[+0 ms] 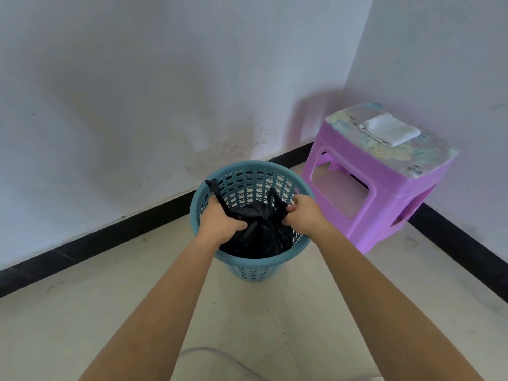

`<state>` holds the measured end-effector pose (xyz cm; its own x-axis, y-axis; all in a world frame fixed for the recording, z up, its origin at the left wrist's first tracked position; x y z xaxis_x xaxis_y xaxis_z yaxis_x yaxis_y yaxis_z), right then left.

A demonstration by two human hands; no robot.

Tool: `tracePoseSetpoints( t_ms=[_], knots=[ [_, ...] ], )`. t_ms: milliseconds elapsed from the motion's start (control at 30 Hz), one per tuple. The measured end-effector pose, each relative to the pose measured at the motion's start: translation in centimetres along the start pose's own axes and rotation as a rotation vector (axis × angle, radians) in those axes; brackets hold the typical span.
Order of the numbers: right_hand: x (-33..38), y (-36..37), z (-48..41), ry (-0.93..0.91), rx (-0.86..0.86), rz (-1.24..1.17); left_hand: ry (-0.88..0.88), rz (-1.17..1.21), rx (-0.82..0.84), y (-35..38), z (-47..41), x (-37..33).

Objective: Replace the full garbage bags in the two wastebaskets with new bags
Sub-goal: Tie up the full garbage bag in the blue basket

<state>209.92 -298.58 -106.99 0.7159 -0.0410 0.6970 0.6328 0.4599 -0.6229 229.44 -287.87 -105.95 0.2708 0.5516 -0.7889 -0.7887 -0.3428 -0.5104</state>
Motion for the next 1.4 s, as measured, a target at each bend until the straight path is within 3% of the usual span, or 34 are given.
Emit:
tracePoseSetpoints(
  t_ms=[167, 300, 400, 567, 733, 867, 1000, 1100, 1233, 1300, 1400],
  knots=[
    [-0.1, -0.3, 0.3, -0.048, -0.086, -0.289, 0.062, -0.037, -0.074, 0.3, 0.0, 0.2],
    [-0.1, 0.0, 0.1, -0.065, -0.104, -0.309, 0.174, -0.090, -0.115, 0.6, -0.3, -1.0],
    [0.6, 0.4, -0.1, -0.094, -0.123, -0.344, 0.161, 0.077, -0.181, 0.0, -0.7, -1.1],
    [0.3, 3.5, -0.5, 0.041, 0.011, -0.631, 0.168, 0.244, -0.320, -2.2, -0.1, -2.0],
    [0.0, 4.5, -1.8, 0.089, 0.031, -0.740, 0.065, 0.608, -0.300, -3.3, -0.4, -1.9],
    [0.1, 3.6, -2.2, 0.045, -0.035, -0.700, 0.085, 0.786, -0.167, -2.0, -0.5, -2.0],
    [0.7, 2.9, -2.1, -0.007, -0.024, -0.686, 0.087, 0.585, -0.037, -0.1, -0.9, -0.6],
    [1.3, 2.7, -1.9, -0.088, -0.025, -0.657, 0.106, 0.415, -0.149, -0.4, -1.1, -0.3],
    [3.5, 1.6, -1.5, -0.344, -0.185, -0.349, 0.354, 0.159, -0.293, -0.7, -1.0, -3.0],
    [4.0, 1.4, -1.3, -0.389, -0.187, -0.376, 0.346, 0.304, -0.263, -0.7, -1.3, -3.7],
    [4.2, 1.0, -0.9, -0.391, -0.164, -0.399, 0.214, 0.599, -0.051, 0.2, -1.7, -4.3]
  ],
)
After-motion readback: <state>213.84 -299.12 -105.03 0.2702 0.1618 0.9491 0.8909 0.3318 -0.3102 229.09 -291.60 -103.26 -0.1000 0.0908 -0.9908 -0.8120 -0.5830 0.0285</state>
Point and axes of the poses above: each hand's wrist, its own z-axis away from the middle knuckle, its own y-axis out of the palm, x = y × z, the point moved 7 cm from there along -z, towards the middle knuckle, and after that the axes turned 3 degrees about -y, right-handed, at the moved point
